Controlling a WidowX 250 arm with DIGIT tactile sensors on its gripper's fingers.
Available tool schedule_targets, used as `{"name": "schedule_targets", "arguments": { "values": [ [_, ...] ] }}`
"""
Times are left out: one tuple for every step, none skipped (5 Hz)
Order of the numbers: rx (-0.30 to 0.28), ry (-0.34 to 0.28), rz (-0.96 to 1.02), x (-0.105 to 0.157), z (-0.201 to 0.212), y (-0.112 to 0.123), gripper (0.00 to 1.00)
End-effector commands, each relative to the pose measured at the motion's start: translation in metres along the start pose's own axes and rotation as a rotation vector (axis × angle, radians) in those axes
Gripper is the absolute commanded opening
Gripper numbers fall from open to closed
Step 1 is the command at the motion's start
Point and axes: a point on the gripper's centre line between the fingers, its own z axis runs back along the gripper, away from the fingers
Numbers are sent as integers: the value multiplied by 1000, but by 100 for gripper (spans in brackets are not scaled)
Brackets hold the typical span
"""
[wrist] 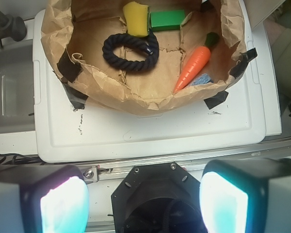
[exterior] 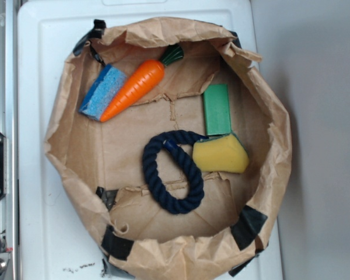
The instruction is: Grab the blue rope.
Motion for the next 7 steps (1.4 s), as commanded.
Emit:
{"name": "schedule_targets", "arguments": {
  "values": [
    [0,0,0,0,0,0,100],
    [-3,-49,6,10,-2,-3,100],
    [9,-90,-16,37,-15,-6,100],
    [50,-79,-29,85,-37,-20,100],
    [45,-68,-46,123,-49,-21,100],
    [14,-23,-24,152,-66,-13,100],
    [14,-23,-24,152,-66,-13,100]
  ]
}}
